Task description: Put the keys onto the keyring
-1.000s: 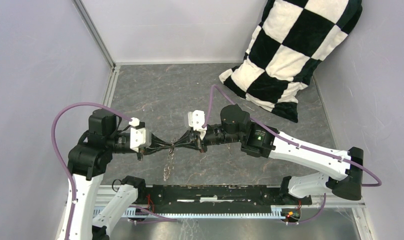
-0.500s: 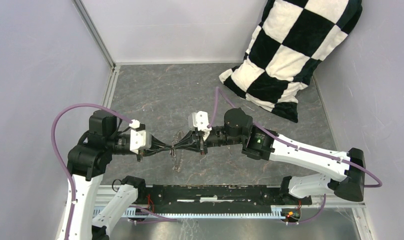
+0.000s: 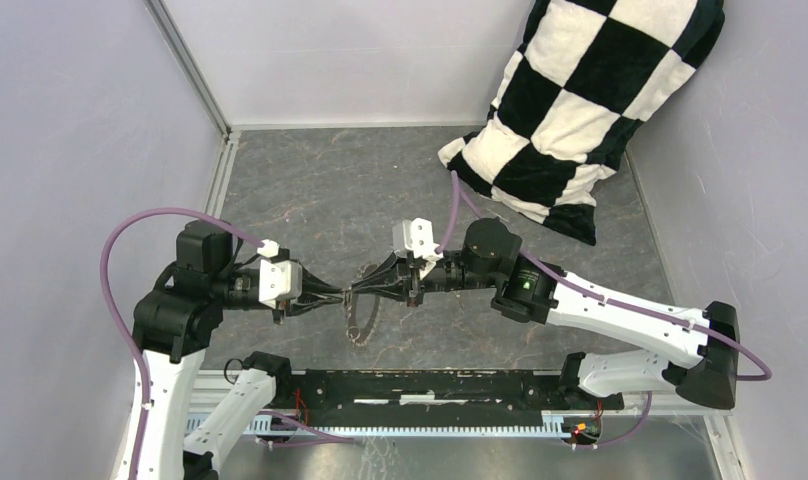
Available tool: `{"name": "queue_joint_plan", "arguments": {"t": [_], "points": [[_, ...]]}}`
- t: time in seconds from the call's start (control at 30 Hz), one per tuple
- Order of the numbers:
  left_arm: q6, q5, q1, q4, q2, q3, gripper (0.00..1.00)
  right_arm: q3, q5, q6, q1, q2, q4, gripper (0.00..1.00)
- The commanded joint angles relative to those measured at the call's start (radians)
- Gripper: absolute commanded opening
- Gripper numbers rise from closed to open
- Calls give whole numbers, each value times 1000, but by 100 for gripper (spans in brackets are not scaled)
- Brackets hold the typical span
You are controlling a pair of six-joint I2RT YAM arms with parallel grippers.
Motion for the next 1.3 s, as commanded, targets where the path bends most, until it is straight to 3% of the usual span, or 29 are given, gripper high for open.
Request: {"name": "queue_joint_plan", "arguments": {"t": [0.0,0.13,0.3,0.4,0.5,0.67,1.27], "points": [[-34,3,-2,27,-4,21,21,10,-22,10,-6,-38,95,0],[-119,7,-2,108,-16,11,17,11,-26,10,-6,-36,89,0],[-126,-10,-2,85,-7,65,31,9,-15,3,-6,-35,65,0],[-49,-3,-2,-9,23,121,34,14,-15,-2,-6,-30,59,0],[15,11,-2,-86,47,154,33,16,-25,-2,-5,-26,58,0],[-25,21,-2,-39,49,136,26,25,-38,5,-6,-22,55,0],[-56,57,-2,-40,74,97,23,46,-55,7,-6,-10,60,0]]}}
